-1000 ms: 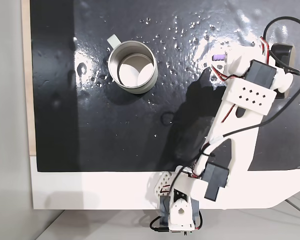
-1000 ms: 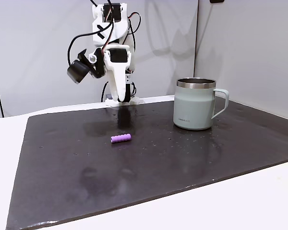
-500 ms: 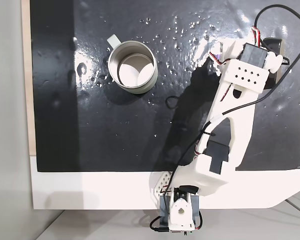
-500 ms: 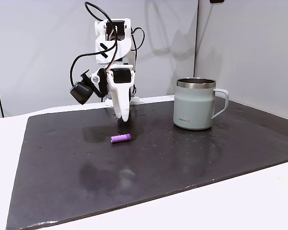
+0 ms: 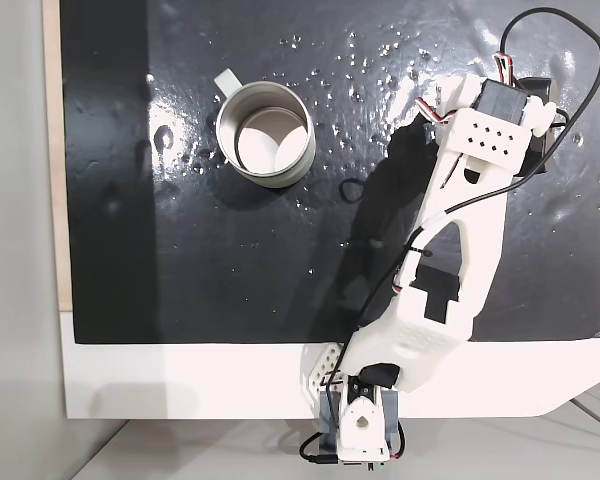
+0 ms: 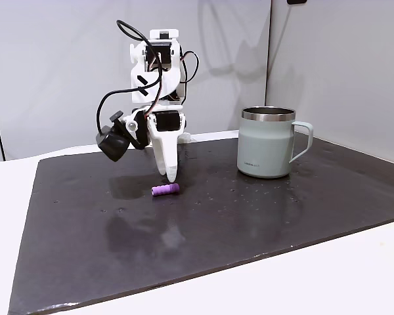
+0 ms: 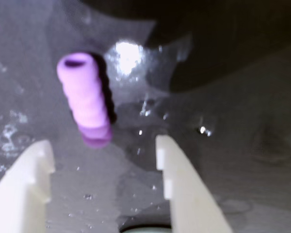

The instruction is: Grasp a pengrip and put it in the cup.

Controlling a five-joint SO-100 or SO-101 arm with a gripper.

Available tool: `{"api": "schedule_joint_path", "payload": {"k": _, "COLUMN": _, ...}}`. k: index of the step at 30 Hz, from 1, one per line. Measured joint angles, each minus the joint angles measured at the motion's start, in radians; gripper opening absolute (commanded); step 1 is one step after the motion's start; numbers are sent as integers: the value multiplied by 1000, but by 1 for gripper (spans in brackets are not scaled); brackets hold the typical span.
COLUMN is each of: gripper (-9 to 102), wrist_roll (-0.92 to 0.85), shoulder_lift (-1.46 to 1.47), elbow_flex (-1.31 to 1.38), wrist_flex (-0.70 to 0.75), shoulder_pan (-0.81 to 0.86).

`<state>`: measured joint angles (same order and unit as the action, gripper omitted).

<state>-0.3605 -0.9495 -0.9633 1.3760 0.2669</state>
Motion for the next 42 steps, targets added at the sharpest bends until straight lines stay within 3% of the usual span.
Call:
{"api": "schedule_joint_path", "payload": {"k": 15, "gripper": 18, "wrist_roll": -31, "shoulder_lift": 109, "elbow_flex": 61, "wrist_flex": 0, "shoulder_pan": 31}}
{"api": "schedule_joint_path", "payload": {"k": 24, "gripper": 1, "wrist_roll": -38, "shoulder_lift": 138, "elbow_flex": 112, "wrist_flex": 0, "shoulder_pan": 31}}
{"api": "schedule_joint_path", "payload": {"k": 33, "gripper": 0, "wrist_roll": -60, "shoulder_lift": 140, "elbow_flex": 133, "wrist_flex": 9, "shoulder_pan": 31}}
{"api": "schedule_joint_path", "payload": {"k": 42, "gripper": 0, "wrist_roll": -60, "shoulder_lift": 91, "elbow_flex": 287, "wrist_flex": 120, "shoulder_pan": 34}}
